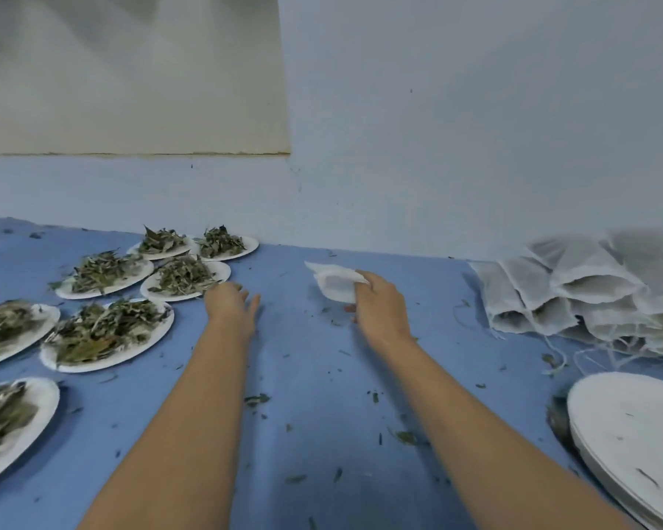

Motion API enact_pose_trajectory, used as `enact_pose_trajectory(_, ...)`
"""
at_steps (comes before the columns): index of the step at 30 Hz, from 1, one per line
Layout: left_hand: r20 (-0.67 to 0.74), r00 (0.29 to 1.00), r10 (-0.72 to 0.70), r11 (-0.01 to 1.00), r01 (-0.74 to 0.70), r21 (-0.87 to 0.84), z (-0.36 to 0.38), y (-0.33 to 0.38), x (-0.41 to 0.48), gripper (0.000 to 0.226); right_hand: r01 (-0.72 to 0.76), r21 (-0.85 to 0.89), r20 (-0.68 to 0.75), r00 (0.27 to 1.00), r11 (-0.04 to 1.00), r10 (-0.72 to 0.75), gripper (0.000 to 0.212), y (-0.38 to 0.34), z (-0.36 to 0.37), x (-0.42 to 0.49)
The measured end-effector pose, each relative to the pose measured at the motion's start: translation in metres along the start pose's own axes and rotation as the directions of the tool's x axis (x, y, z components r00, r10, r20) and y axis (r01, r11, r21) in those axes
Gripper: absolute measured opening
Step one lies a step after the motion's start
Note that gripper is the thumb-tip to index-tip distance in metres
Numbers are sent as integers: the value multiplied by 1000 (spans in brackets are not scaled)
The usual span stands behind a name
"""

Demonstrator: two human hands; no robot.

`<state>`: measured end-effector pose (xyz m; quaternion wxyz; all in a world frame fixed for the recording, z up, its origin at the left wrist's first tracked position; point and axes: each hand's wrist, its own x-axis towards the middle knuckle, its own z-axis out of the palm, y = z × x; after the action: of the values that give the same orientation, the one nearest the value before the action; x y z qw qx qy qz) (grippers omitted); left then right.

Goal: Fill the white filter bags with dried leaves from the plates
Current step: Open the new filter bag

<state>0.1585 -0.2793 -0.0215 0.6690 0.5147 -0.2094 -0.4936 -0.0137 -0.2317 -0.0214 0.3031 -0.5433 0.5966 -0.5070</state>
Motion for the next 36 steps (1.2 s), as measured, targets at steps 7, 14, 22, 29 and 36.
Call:
enact_pose_trajectory(7, 217, 890, 401, -33, -222, 974, -4, -12, 45, 42, 29, 89, -16, 999, 996, -28, 39, 6, 12, 17)
enact_pose_trajectory(14, 177, 946, 272, -310, -88, 947, -3, -19, 67, 52, 52, 77, -4, 999, 996, -52, 38, 19, 8, 26)
enact_pose_trajectory(22, 203, 946, 254, -333, -112, 936, -2, -24, 58, 44, 20, 85, -42, 999, 996, -16, 35, 23, -6, 27)
enact_pose_trajectory(29, 533, 815, 228, -466, -389, 794, 24, -59, -27, 38, -30, 138, -120, 992, 990, 47, 28, 24, -49, -3)
enact_pose_trajectory(36, 723, 669, 169, -465, -593, 657, 60, -110, -148, 42, -5, 204, -191, 981, 979, 45, 32, 30, -115, -48)
